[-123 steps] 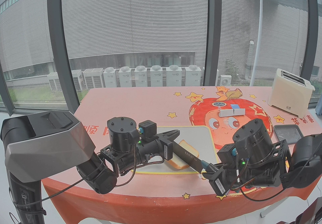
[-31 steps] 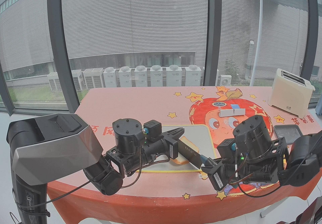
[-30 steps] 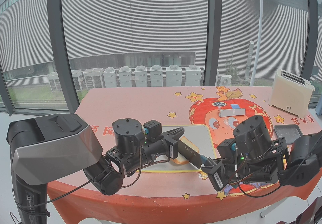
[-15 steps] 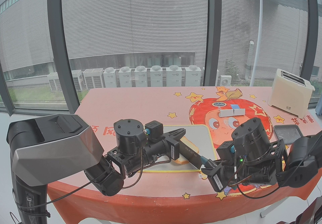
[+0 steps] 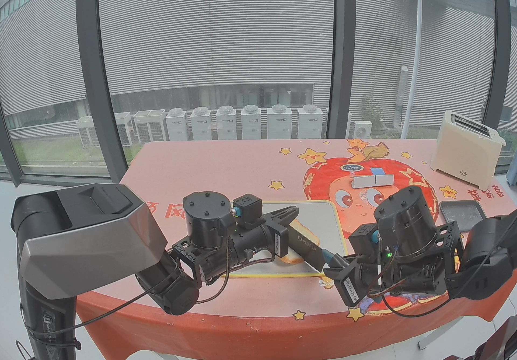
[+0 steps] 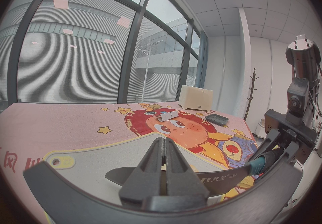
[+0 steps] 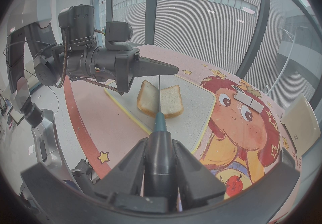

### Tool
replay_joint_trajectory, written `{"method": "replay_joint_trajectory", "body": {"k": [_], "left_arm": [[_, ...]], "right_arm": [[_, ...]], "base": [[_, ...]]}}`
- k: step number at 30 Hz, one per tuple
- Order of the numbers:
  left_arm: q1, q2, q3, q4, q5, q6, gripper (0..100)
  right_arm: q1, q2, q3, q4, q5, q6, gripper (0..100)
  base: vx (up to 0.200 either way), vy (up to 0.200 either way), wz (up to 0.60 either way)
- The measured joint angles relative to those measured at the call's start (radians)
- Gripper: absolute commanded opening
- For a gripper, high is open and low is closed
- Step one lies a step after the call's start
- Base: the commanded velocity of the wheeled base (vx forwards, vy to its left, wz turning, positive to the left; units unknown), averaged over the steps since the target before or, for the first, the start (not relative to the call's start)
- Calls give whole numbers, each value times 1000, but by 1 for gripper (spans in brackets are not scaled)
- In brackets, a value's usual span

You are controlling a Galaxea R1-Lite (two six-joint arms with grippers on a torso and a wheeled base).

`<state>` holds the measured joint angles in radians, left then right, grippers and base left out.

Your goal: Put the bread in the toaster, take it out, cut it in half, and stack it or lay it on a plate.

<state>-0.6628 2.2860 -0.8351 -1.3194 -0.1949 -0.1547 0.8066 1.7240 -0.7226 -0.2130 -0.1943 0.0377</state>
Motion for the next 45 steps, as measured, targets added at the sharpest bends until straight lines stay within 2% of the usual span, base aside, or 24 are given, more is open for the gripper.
{"method": "replay_joint_trajectory", "body": {"k": [40, 45], "left_arm": [[0, 6, -8, -6, 2, 0, 0], [-1, -3, -7, -33, 2, 0, 0]], "right_arm": [[-1, -9, 8, -26, -1, 0, 0], [0, -1, 13, -28, -1, -1, 0]], "base": [[0, 0, 0], [0, 0, 0]]}}
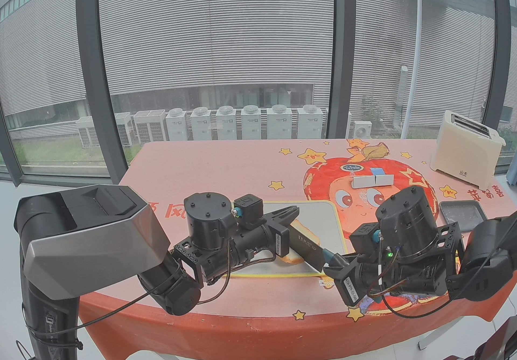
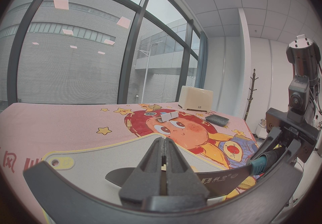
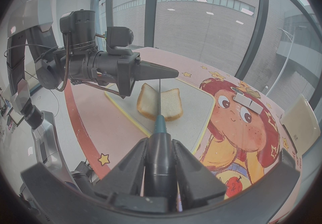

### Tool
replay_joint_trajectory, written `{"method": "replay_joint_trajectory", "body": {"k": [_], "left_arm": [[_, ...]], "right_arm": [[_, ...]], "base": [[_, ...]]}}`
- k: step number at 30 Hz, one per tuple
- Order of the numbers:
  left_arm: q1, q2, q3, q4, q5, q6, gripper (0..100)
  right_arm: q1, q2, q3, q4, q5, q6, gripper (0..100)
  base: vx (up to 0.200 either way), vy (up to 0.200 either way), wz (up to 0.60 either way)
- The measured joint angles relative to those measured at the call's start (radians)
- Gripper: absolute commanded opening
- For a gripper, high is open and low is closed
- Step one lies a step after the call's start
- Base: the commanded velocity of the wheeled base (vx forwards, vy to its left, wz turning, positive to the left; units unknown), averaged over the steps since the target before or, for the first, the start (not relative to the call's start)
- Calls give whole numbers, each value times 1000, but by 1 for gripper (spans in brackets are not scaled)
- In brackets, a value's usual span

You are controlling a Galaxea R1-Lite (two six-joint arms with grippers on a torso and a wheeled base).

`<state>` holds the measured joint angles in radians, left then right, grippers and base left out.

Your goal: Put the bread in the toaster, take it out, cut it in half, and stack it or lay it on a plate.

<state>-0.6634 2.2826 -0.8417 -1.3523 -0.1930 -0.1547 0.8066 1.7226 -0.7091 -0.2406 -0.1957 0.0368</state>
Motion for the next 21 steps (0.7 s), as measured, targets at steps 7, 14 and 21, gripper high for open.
{"method": "replay_joint_trajectory", "body": {"k": [7, 14, 21], "left_arm": [[-2, -27, -2, -9, 0, 0, 0], [10, -35, -11, -12, 0, 0, 0], [33, -21, -22, -9, 0, 0, 0]], "right_arm": [[3, 6, 2, -2, 0, 0, 0], [4, 7, 2, -1, 0, 0, 0], [6, 8, 2, -7, 0, 0, 0]], "base": [[0, 0, 0], [0, 0, 0], [0, 0, 0]]}}
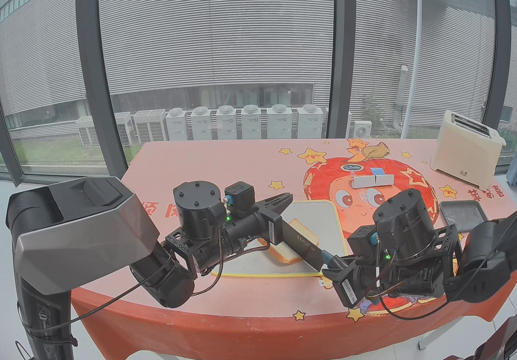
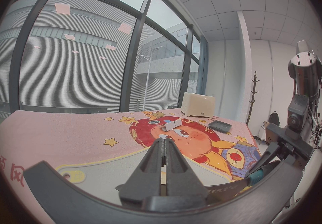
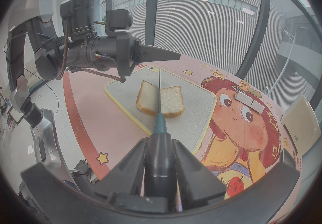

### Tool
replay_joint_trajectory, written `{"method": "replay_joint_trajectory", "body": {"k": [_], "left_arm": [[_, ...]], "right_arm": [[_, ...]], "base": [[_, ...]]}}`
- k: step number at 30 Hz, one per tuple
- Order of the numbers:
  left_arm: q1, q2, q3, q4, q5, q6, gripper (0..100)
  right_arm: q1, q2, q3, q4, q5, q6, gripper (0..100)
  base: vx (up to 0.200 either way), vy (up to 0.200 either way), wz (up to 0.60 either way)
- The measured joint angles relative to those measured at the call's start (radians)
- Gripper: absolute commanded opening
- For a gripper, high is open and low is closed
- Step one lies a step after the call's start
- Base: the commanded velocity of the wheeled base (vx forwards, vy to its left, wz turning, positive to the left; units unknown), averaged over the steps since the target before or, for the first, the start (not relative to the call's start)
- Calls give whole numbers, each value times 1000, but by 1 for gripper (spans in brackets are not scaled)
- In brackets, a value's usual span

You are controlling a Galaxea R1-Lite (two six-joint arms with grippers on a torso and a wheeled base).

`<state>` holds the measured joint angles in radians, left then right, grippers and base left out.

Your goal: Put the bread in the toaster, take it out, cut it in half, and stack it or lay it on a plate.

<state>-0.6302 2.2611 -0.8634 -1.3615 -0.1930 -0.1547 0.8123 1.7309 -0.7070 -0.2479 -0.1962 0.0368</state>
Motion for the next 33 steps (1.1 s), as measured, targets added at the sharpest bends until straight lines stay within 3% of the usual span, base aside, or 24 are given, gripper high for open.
{"method": "replay_joint_trajectory", "body": {"k": [33], "left_arm": [[-1, 48, 4, -8, -4, 2, 0]], "right_arm": [[-4, 8, 1, -8, 0, 2, 0]], "base": [[0, 0, 0]]}}
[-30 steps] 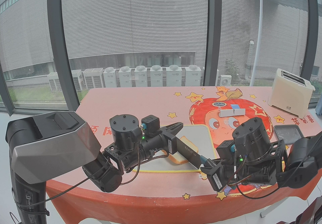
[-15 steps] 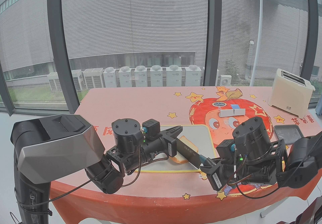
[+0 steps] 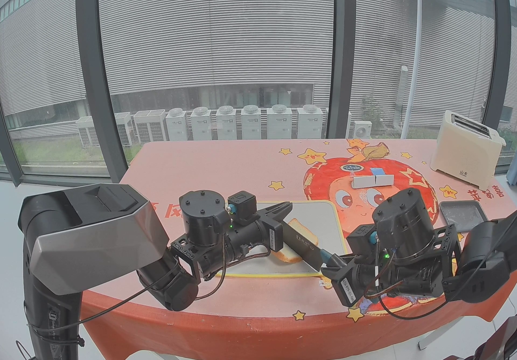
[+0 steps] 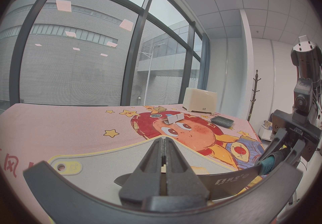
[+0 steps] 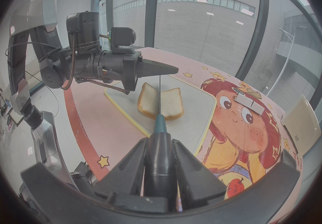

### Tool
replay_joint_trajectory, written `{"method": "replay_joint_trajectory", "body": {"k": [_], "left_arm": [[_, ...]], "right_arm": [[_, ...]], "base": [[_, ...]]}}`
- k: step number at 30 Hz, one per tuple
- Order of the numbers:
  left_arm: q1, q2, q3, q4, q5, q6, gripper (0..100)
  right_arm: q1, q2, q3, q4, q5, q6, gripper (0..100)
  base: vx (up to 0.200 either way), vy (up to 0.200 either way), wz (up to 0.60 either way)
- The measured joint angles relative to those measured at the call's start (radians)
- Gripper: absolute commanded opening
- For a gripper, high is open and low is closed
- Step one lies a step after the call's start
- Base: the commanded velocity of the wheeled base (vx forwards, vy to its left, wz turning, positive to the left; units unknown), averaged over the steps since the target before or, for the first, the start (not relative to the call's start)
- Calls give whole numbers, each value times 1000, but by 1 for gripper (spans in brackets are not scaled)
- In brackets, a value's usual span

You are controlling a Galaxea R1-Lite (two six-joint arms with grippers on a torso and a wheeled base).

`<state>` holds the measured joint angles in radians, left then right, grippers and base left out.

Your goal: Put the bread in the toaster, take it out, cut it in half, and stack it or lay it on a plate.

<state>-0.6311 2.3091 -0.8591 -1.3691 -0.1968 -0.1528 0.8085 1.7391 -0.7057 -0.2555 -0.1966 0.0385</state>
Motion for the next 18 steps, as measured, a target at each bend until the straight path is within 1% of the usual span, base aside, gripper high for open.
{"method": "replay_joint_trajectory", "body": {"k": [10, 18], "left_arm": [[-29, -23, 1, -11, 15, 0, 0], [-28, -11, -6, -16, 17, 0, 0]], "right_arm": [[5, 13, 14, 1, 0, 0, 0], [6, 16, 13, -7, 0, 0, 0]], "base": [[0, 0, 0], [0, 0, 0]]}}
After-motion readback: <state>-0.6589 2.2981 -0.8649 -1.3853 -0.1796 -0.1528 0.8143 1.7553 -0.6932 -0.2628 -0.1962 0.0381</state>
